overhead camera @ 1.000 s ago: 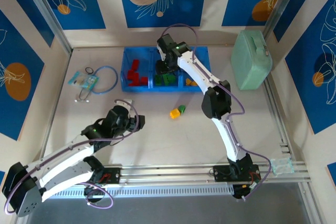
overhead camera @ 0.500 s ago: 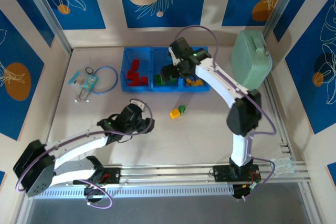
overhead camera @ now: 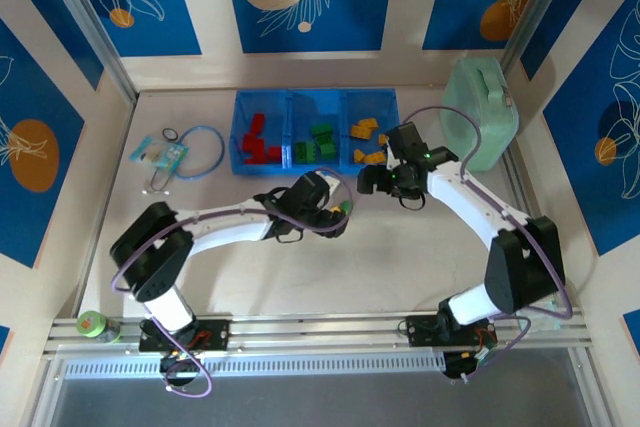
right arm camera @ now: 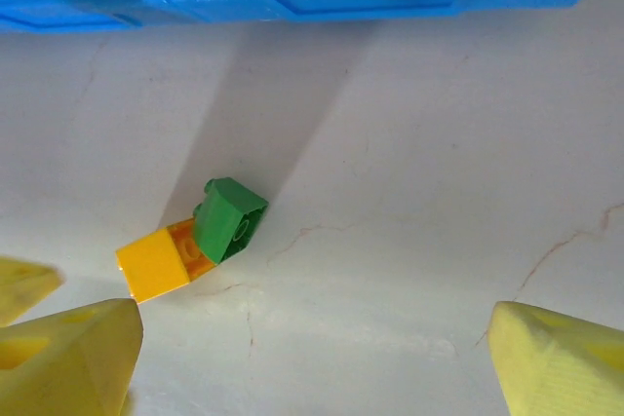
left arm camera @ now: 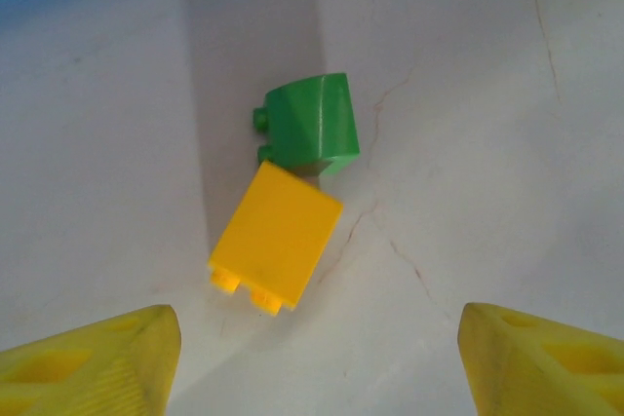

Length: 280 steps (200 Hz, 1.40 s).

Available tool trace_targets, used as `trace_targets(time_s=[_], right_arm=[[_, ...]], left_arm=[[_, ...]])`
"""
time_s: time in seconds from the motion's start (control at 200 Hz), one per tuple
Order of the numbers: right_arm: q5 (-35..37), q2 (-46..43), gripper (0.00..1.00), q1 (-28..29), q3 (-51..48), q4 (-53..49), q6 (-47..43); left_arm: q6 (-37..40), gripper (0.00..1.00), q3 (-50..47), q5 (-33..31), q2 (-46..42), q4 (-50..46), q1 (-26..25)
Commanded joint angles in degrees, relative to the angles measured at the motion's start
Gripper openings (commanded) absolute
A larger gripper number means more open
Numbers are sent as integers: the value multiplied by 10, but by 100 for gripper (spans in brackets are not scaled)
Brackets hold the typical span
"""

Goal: Sort the legos into containers by color
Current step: Pick up the lego from the center of the table, then place the lego in the container.

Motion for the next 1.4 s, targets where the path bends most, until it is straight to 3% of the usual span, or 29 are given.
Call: trace_targets(time_s=[0.0,0.26,0.42,0.48,0.615,0.75,1.026,1.396], right_arm=[[-31,-42,92,-12,-24,29,14],[-49,-84,92,-35,-74,47,22],[-63,-90,92,-45,-93,64,25],[-66,-89,92,-46,-94,66,25],[-66,-95,91,-48,-93,66,24],[-57,-108,91,-56,-102,69,29],[-35,-141,90,-87,-149,85,92],[-37,-211,90,-91,-172,64,98]], left_arm=[[36,75,52,12,47,-29,2],[62,74,116,-56,115,-105,2],[66,70,119,-53,132,-110,2],[64,64,120,-48,139,-109,2],[57,35,115,-50,123,-102,2],[63,26,110,-55,80,-93,6],[74,25,176,-20,27,-80,31],[97,26,417,37,191,-131,74]])
